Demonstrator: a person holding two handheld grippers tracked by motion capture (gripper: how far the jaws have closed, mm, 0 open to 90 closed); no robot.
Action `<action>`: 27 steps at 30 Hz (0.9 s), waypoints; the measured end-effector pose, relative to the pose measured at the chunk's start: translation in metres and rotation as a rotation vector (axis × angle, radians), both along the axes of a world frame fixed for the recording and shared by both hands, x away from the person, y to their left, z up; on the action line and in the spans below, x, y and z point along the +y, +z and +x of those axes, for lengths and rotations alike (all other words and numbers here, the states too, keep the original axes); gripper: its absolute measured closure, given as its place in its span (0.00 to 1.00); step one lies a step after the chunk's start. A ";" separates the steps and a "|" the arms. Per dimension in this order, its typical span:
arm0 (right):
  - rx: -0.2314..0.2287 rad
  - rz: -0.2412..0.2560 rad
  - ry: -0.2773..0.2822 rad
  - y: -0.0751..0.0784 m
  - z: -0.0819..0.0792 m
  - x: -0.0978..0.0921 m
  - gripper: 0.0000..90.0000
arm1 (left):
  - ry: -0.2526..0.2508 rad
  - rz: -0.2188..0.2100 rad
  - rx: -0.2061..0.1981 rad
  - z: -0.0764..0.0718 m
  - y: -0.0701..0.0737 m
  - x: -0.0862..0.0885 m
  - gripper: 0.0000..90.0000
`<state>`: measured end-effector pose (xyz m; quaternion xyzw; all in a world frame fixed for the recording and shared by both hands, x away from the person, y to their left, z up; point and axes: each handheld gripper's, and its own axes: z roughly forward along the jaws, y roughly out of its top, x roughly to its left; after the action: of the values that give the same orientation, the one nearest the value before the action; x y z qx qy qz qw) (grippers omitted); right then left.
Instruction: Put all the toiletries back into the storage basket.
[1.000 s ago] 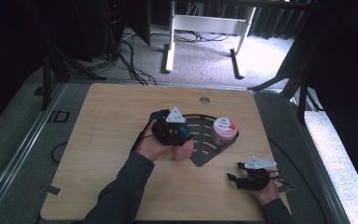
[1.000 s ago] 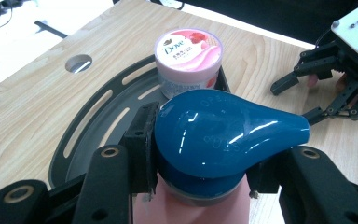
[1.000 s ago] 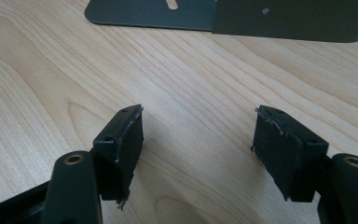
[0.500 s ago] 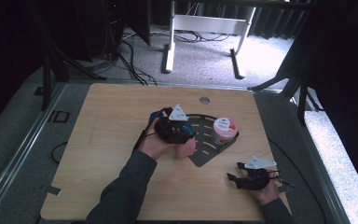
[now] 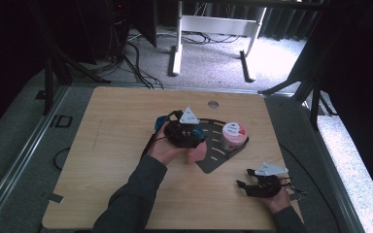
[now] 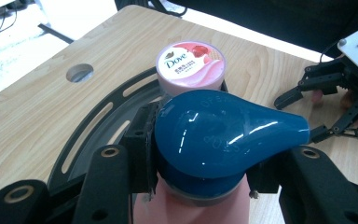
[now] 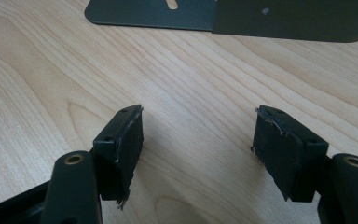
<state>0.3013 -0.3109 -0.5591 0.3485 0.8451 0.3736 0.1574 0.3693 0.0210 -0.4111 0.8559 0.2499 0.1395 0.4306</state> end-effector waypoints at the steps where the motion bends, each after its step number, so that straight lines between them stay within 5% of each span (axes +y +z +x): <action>1: 0.000 0.000 0.000 0.000 0.000 0.000 0.37 | 0.001 -0.001 0.000 0.001 0.000 -0.001 0.59; 27: 0.001 0.001 -0.001 0.000 0.000 0.000 0.37 | 0.024 -0.028 -0.003 0.012 -0.002 -0.017 0.59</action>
<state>0.3012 -0.3108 -0.5590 0.3493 0.8449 0.3735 0.1570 0.3810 0.0039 -0.4131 0.8466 0.2613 0.1423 0.4413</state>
